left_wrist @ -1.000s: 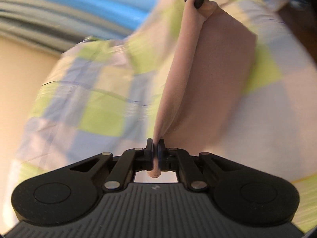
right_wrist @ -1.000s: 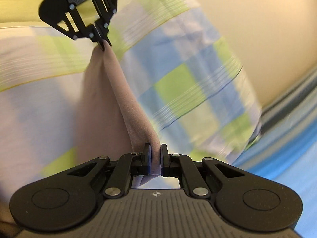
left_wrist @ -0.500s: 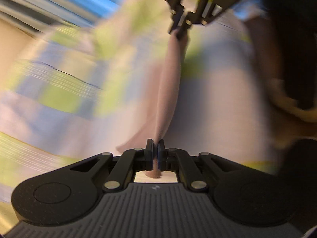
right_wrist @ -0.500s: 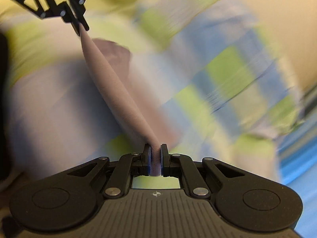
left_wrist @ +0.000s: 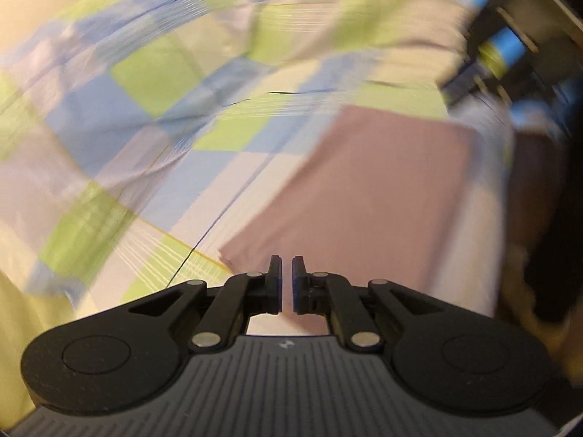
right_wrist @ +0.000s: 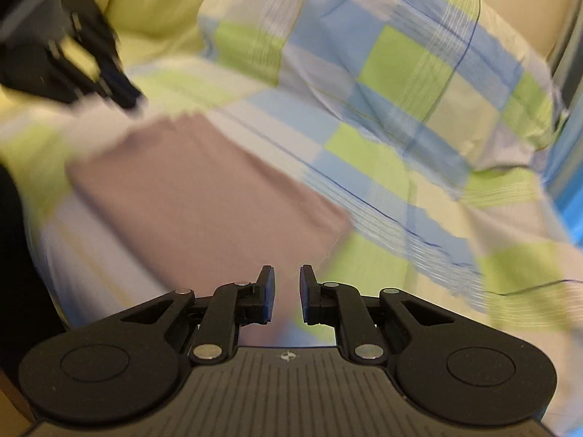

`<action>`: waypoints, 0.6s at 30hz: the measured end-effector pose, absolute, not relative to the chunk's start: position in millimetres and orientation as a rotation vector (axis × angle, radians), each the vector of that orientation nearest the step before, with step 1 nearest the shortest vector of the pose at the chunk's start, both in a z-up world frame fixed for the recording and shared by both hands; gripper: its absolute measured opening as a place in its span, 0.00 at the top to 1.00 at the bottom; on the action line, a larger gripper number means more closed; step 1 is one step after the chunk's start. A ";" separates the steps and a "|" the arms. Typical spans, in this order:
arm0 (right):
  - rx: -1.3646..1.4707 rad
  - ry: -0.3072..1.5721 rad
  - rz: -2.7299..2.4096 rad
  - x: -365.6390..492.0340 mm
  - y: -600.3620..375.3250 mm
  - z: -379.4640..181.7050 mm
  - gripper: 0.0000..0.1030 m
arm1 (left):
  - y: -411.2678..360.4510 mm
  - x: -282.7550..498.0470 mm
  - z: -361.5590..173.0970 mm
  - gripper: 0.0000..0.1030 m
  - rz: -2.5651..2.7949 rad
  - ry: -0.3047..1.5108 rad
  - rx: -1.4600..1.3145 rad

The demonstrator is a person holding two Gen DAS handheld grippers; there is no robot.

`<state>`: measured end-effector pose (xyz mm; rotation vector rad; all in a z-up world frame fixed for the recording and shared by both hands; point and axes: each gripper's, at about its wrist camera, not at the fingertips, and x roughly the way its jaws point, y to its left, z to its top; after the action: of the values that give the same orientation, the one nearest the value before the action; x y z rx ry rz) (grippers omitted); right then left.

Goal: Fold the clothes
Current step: 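Lower the folded shirt onto the sheet and open both grippers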

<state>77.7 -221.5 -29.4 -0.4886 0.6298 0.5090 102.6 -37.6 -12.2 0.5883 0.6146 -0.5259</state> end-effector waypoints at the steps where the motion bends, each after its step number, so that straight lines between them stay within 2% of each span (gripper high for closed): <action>1: -0.456 0.629 0.523 86.7 -215.4 -31.0 0.87 | -40.0 111.9 -15.6 0.95 -0.511 0.623 0.543; 8: -0.377 0.607 0.598 144.0 -195.0 -54.0 0.87 | -48.3 143.9 -53.6 0.95 -0.437 0.651 0.572; 14: -0.275 0.605 0.413 188.2 -252.1 -72.4 0.92 | -24.3 140.8 -55.9 0.95 -0.374 0.659 0.517; 15: -0.232 0.603 0.378 190.8 -261.8 -73.2 0.91 | -27.0 142.0 -54.2 0.95 -0.364 0.660 0.521; 16: -0.189 0.601 0.344 193.4 -271.5 -74.0 0.86 | -30.5 143.2 -52.2 0.95 -0.353 0.661 0.527; 18: -0.181 0.563 0.354 184.4 -269.3 -69.8 0.86 | -38.0 143.8 -45.7 0.95 -0.333 0.652 0.526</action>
<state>184.4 -269.3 -69.8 -0.1806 0.5626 0.3540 143.8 -38.0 -45.7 0.5264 0.6519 -0.3326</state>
